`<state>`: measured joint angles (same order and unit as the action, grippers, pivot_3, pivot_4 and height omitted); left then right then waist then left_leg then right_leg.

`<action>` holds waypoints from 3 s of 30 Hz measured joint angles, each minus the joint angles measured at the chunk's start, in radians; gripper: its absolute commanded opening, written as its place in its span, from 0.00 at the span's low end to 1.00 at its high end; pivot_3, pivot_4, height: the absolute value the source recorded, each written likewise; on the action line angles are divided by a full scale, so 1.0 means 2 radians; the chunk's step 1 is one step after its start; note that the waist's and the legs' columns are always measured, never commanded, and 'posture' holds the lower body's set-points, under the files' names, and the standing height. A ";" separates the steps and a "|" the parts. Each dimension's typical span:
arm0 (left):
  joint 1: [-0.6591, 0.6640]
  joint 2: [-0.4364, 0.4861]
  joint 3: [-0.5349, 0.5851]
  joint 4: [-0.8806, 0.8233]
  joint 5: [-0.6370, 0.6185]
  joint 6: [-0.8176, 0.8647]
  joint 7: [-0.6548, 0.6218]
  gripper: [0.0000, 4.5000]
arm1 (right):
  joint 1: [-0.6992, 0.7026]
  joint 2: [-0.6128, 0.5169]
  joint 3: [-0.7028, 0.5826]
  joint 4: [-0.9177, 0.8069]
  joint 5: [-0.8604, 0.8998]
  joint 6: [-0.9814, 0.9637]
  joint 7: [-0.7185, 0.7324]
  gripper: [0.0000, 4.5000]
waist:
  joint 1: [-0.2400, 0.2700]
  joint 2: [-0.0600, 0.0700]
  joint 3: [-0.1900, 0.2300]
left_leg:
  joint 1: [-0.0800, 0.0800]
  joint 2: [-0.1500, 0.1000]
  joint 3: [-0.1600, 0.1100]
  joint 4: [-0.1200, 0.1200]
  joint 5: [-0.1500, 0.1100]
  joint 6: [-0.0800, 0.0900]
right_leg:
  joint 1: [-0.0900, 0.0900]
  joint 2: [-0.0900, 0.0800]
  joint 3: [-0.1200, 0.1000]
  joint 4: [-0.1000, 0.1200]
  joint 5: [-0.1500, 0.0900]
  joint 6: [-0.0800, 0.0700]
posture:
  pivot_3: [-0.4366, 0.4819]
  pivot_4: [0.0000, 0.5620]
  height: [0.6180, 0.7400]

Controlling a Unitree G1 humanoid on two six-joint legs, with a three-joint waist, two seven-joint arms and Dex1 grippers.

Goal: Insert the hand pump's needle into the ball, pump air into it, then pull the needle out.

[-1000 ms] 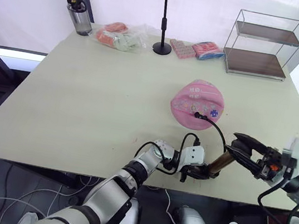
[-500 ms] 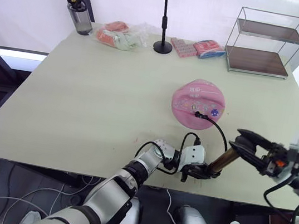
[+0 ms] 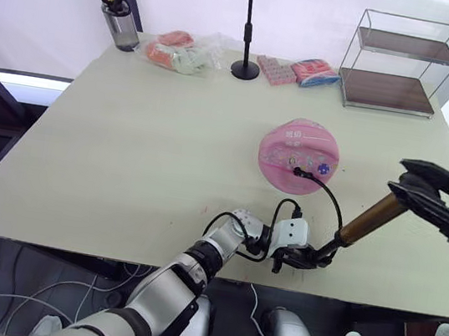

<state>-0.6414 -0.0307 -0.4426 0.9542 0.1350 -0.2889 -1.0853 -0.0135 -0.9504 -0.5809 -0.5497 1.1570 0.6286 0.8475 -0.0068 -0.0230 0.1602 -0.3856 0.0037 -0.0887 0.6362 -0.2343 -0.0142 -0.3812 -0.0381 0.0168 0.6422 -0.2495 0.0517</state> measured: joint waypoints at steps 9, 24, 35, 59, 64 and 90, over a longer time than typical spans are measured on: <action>0.000 0.000 0.000 0.000 0.001 -0.001 0.000 0.22 | 0.003 0.018 -0.002 -0.009 0.014 0.010 -0.015 0.38 | 0.000 0.000 0.000 | 0.000 0.000 0.000 0.000 0.000 0.000 | 0.000 0.000 0.000 0.000 0.000 0.000 | 0.48 0.27 0.93; 0.001 0.004 0.000 0.003 0.007 -0.001 0.003 0.22 | 0.062 0.119 0.116 0.016 -0.121 -0.082 0.026 0.38 | -0.002 -0.005 -0.004 | 0.002 0.001 0.000 0.000 0.000 0.000 | 0.001 0.001 0.000 0.000 0.000 -0.001 | 0.48 0.27 0.93; 0.001 0.004 0.000 0.004 0.007 -0.001 0.003 0.22 | 0.093 0.145 0.180 0.060 -0.203 -0.131 0.048 0.38 | -0.002 -0.005 -0.005 | 0.002 0.001 0.000 0.000 0.000 0.000 | 0.001 0.001 0.000 0.000 0.000 -0.001 | 0.48 0.27 0.93; -0.001 -0.001 0.001 0.001 0.006 -0.002 0.000 0.22 | 0.031 0.002 -0.005 0.006 0.028 0.039 0.000 0.38 | 0.001 -0.001 0.000 | 0.000 0.000 0.000 0.000 0.000 0.000 | 0.000 0.000 0.000 0.000 0.000 0.000 | 0.48 0.27 0.93; -0.002 0.000 0.001 0.001 0.006 -0.002 0.000 0.22 | -0.002 -0.030 -0.031 0.014 0.084 0.072 -0.017 0.38 | 0.001 -0.001 0.000 | 0.000 0.000 0.000 0.000 0.000 0.000 | 0.000 0.000 0.000 0.000 0.000 0.000 | 0.48 0.27 0.93; -0.002 0.002 0.000 0.002 0.006 -0.005 0.000 0.22 | -0.003 -0.006 -0.029 -0.014 0.070 0.070 -0.016 0.38 | -0.001 -0.001 0.000 | 0.000 0.001 0.000 0.000 0.000 0.000 | 0.000 0.000 0.000 0.000 0.000 0.000 | 0.48 0.27 0.93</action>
<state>-0.6445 -0.0259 -0.4416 0.9579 0.1474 -0.2980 -1.0850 -0.0192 -0.9625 -0.6386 -0.5778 1.2963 0.7677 0.8145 -0.0088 -0.0252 0.1597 -0.3848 0.0047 -0.0887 0.6356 -0.2346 -0.0142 -0.3810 -0.0372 0.0165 0.6420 -0.2499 0.0512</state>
